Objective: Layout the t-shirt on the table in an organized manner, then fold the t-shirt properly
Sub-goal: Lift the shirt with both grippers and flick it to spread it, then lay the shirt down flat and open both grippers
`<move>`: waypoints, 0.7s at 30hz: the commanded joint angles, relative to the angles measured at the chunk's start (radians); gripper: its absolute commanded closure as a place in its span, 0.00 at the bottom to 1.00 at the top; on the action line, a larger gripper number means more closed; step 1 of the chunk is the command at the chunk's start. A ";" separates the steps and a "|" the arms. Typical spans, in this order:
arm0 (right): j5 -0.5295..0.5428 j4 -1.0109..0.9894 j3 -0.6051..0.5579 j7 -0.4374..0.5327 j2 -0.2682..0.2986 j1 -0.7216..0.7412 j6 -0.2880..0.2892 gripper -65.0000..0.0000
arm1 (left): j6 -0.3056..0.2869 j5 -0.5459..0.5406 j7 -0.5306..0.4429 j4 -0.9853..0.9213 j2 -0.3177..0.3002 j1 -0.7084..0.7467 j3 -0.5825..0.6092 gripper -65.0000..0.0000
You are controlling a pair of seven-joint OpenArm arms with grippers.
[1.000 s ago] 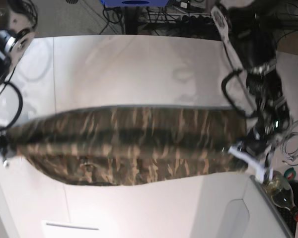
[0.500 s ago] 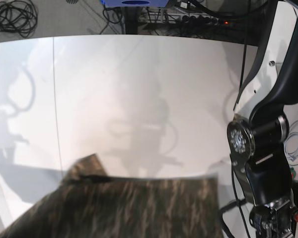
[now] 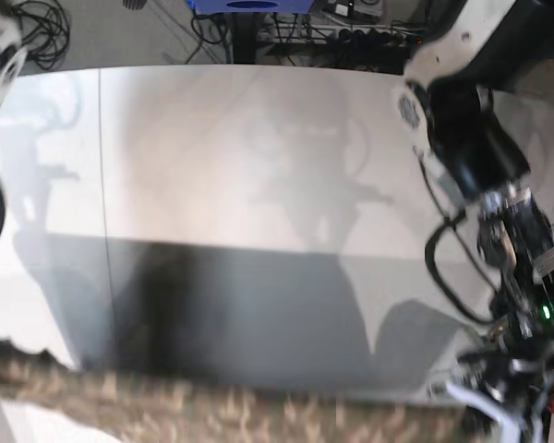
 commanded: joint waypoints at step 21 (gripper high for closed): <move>-0.002 -0.285 0.043 0.321 -0.146 -0.534 0.070 0.98 | 0.016 -0.082 -0.362 -0.273 -0.023 0.579 -0.023 1.00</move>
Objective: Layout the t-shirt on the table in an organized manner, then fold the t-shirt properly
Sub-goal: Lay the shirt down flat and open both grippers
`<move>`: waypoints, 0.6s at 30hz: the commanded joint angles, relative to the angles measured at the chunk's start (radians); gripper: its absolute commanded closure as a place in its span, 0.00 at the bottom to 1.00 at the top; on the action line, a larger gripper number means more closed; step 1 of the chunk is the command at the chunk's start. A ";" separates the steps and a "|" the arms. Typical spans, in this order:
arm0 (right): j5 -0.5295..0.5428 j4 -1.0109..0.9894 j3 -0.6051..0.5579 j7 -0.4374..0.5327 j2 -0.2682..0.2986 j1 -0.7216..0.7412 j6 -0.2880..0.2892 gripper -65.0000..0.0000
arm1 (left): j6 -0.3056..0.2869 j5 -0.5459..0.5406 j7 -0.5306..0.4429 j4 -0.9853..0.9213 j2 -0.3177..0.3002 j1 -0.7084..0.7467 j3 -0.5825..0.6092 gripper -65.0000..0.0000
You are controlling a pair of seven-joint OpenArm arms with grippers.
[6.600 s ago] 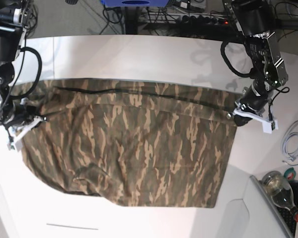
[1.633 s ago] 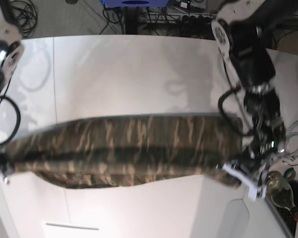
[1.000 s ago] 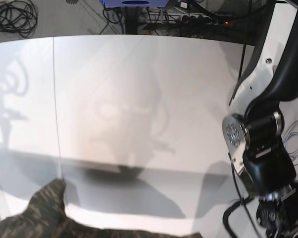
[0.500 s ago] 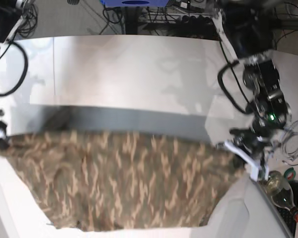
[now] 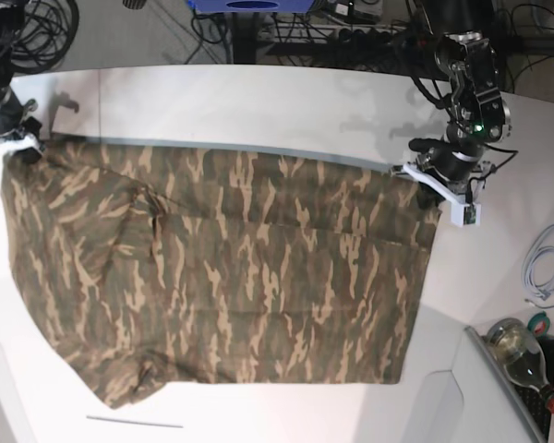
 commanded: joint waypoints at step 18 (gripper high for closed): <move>0.009 0.022 0.021 0.068 -0.018 -0.161 0.013 0.98 | -0.008 -0.094 -0.028 0.027 -0.008 0.187 -0.200 1.00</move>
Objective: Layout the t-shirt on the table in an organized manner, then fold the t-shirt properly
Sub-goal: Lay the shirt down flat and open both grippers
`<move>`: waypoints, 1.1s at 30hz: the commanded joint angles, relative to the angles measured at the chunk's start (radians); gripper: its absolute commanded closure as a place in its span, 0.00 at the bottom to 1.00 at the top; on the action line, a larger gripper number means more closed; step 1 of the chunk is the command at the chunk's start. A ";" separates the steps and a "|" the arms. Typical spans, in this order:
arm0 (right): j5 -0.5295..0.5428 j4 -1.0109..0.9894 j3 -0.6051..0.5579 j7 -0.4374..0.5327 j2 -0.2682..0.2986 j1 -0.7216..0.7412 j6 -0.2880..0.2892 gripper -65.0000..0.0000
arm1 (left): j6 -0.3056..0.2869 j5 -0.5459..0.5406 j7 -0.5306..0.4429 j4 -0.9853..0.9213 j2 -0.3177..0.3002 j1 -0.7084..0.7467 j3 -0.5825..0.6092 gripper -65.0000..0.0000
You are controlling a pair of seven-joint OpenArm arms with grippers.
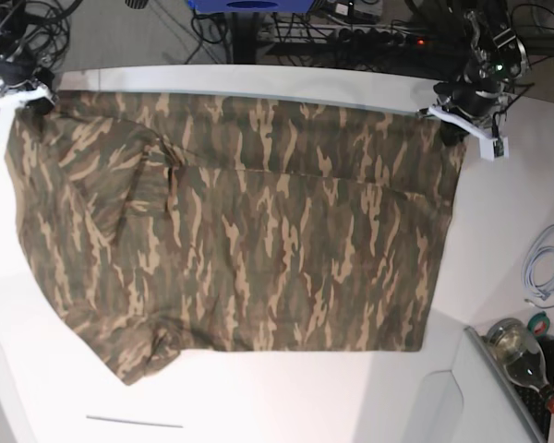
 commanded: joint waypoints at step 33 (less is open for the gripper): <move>0.006 0.015 0.016 0.025 0.007 -0.056 0.067 0.76 | 0.020 -0.048 -0.023 0.031 -0.012 0.097 -0.008 1.00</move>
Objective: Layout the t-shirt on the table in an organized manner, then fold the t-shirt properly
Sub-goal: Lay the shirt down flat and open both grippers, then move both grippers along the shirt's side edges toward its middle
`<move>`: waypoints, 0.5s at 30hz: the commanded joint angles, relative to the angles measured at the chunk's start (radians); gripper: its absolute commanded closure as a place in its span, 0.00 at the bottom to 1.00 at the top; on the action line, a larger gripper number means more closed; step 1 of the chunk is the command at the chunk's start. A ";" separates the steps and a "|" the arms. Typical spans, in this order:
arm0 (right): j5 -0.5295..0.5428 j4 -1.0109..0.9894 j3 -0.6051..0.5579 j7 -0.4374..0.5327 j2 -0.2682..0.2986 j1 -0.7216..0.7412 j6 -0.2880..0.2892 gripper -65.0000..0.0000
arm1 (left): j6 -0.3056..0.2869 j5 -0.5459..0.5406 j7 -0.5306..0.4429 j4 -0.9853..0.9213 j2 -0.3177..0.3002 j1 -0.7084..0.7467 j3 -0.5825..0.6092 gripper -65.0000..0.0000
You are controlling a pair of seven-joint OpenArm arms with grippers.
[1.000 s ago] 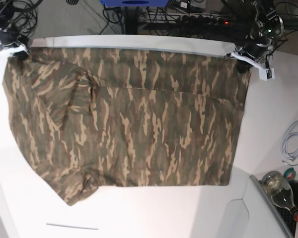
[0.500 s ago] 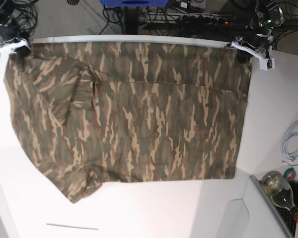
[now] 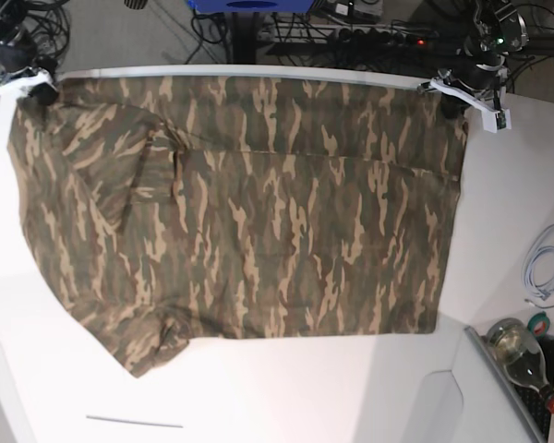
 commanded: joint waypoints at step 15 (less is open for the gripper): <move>-0.015 0.111 0.211 0.004 -0.079 -0.021 0.000 0.19 | 0.015 -0.004 -0.008 0.116 -0.012 -0.016 -0.191 0.31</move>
